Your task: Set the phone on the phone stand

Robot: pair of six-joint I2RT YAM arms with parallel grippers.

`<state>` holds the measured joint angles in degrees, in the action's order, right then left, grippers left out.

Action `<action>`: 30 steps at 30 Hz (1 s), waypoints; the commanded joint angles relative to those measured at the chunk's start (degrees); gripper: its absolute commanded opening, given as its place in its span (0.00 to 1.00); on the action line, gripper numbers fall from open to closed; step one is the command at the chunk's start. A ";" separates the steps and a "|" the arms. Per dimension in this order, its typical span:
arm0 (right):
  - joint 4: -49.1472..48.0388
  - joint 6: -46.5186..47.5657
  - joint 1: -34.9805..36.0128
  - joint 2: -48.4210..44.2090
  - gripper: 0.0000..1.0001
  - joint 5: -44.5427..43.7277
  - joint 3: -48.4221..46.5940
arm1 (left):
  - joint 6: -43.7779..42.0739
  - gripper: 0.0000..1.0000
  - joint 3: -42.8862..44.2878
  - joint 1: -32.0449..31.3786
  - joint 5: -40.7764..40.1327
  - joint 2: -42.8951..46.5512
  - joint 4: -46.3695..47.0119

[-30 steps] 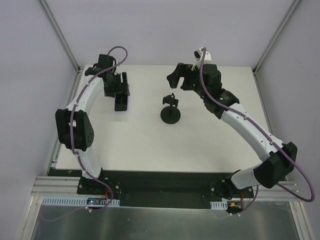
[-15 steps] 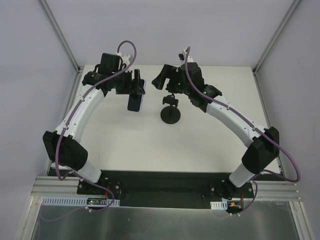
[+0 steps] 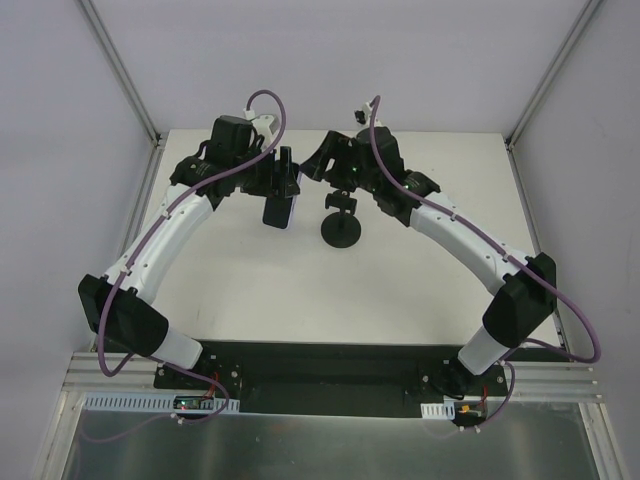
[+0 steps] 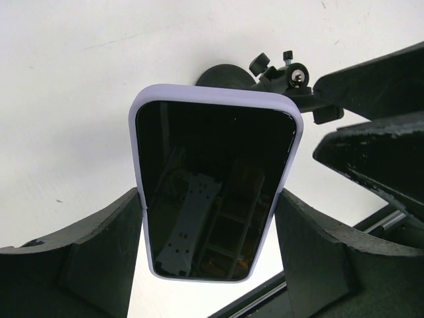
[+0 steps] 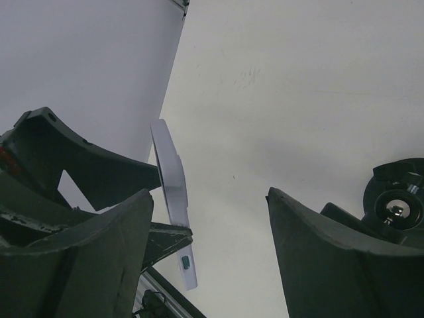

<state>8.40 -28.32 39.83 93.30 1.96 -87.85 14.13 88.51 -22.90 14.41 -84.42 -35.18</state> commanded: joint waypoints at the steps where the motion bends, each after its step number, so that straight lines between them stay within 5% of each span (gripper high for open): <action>1: -2.68 -1.48 0.60 -1.27 0.73 -0.28 -1.01 | -0.51 0.00 -0.09 -0.31 -2.29 2.60 4.15; 19: -6.47 -4.46 0.86 3.12 0.57 7.27 -2.41 | -3.32 0.00 -3.69 -2.06 1.76 5.93 9.86; 30: -12.00 -6.67 1.21 4.70 0.27 12.10 -1.36 | -3.59 0.00 -5.54 -2.94 2.02 6.99 12.50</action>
<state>1.23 -33.95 40.51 98.04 11.55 -87.88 11.05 82.83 -25.19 14.98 -80.64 -27.97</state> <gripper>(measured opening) 0.332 0.692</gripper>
